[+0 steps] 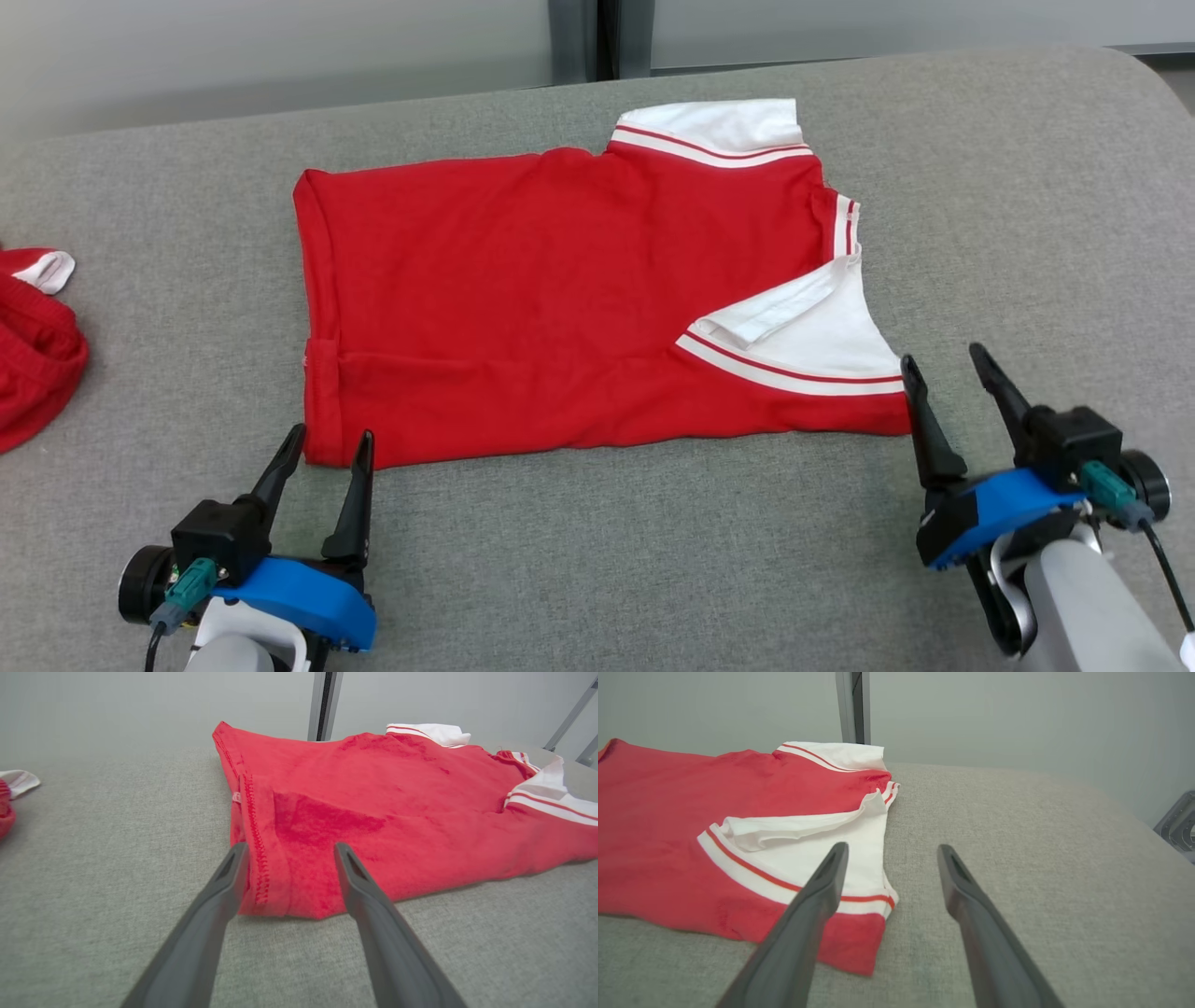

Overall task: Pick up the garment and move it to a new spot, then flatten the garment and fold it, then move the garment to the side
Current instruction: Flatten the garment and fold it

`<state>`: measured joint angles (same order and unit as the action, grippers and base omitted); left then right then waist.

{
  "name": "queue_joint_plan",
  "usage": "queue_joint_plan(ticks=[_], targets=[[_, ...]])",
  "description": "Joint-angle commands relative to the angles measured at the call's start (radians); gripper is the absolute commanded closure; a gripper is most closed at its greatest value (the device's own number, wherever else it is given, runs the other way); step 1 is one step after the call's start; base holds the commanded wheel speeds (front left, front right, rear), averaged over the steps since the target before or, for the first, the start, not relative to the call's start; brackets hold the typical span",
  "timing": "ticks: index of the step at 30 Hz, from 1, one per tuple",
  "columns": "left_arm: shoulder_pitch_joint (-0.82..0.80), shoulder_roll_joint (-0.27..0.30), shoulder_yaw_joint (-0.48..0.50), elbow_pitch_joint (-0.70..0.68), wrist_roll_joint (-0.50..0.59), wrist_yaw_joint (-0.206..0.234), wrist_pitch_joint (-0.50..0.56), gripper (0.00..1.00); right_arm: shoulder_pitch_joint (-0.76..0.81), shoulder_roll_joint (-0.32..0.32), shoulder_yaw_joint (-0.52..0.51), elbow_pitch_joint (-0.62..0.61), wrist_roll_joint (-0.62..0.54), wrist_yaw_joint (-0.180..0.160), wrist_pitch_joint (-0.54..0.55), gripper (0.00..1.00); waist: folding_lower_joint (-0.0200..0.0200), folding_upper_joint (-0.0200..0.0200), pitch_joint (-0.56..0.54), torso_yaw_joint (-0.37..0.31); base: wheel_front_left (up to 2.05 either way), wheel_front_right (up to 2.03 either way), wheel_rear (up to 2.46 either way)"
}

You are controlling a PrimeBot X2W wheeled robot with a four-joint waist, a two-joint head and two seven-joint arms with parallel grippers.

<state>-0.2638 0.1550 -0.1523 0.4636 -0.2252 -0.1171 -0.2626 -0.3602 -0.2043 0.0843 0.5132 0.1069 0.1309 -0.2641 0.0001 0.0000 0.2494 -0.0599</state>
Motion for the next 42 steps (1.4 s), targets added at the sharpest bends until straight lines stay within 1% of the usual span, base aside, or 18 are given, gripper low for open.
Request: queue_joint_plan(ticks=[1, 7, 19, 20, 21, 22, 28, 33, 38, 42], targets=[[0.007, 0.002, 0.006, 0.001, 0.003, 0.001, -0.003, 0.00, 0.016, 0.004, -0.004, -0.004, -0.002, 0.000, 0.000, 0.00, -0.0001, 0.0000, 0.000, -0.002, 0.00, 0.00, 0.00], [-0.015, 0.002, 0.030, 0.028, 0.002, 0.002, -0.003, 0.00, 0.044, 0.025, -0.012, 0.013, -0.013, -0.001, 0.000, 0.00, -0.0001, 0.0000, 0.012, -0.016, 0.00, 0.00, 0.00], [-0.075, -0.011, 0.036, 0.141, -0.008, -0.006, -0.003, 0.00, -0.016, 0.070, 0.004, 0.133, -0.021, -0.001, 0.000, 0.00, -0.0001, 0.0000, 0.044, -0.016, 0.00, 0.00, 0.00], [-0.078, -0.012, 0.037, 0.147, -0.010, -0.007, -0.003, 0.39, -0.018, 0.073, 0.007, 0.145, -0.016, -0.001, 0.000, 0.42, -0.0001, 0.0000, 0.044, -0.016, 0.00, 0.00, 0.00], [-0.082, -0.012, 0.037, 0.152, -0.009, -0.008, -0.003, 0.82, -0.022, 0.075, 0.009, 0.154, -0.012, -0.001, 0.000, 0.70, -0.0001, 0.0000, 0.043, -0.017, 0.00, 0.00, 0.00], [-0.084, -0.011, 0.037, 0.154, -0.007, -0.008, -0.003, 1.00, -0.027, 0.078, 0.012, 0.162, -0.008, -0.001, 0.000, 1.00, -0.0001, 0.0000, 0.043, -0.018, 0.00, 0.00, 0.00], [-0.067, -0.015, 0.047, 0.144, -0.008, -0.011, -0.003, 1.00, -0.035, 0.091, 0.014, 0.176, 0.011, -0.001, 0.000, 1.00, -0.0001, 0.0000, 0.032, -0.022, 0.00, 0.00, 0.00], [-0.019, -0.026, 0.061, 0.118, -0.011, -0.012, -0.003, 1.00, 0.017, 0.087, 0.015, 0.143, 0.020, -0.001, 0.000, 1.00, -0.0001, 0.0000, -0.002, -0.020, 0.00, 0.00, 0.00], [0.062, -0.037, 0.076, 0.077, -0.012, -0.012, -0.003, 1.00, 0.125, 0.068, 0.001, 0.068, 0.034, -0.001, 0.000, 1.00, -0.0001, 0.0000, -0.053, -0.021, 0.00, 0.00, 0.00], [0.150, -0.048, 0.089, 0.042, -0.010, -0.012, -0.003, 1.00, 0.253, 0.057, -0.004, -0.010, 0.047, -0.001, 0.001, 1.00, -0.0001, 0.0000, -0.095, -0.023, 0.00, 0.00, 0.00]])
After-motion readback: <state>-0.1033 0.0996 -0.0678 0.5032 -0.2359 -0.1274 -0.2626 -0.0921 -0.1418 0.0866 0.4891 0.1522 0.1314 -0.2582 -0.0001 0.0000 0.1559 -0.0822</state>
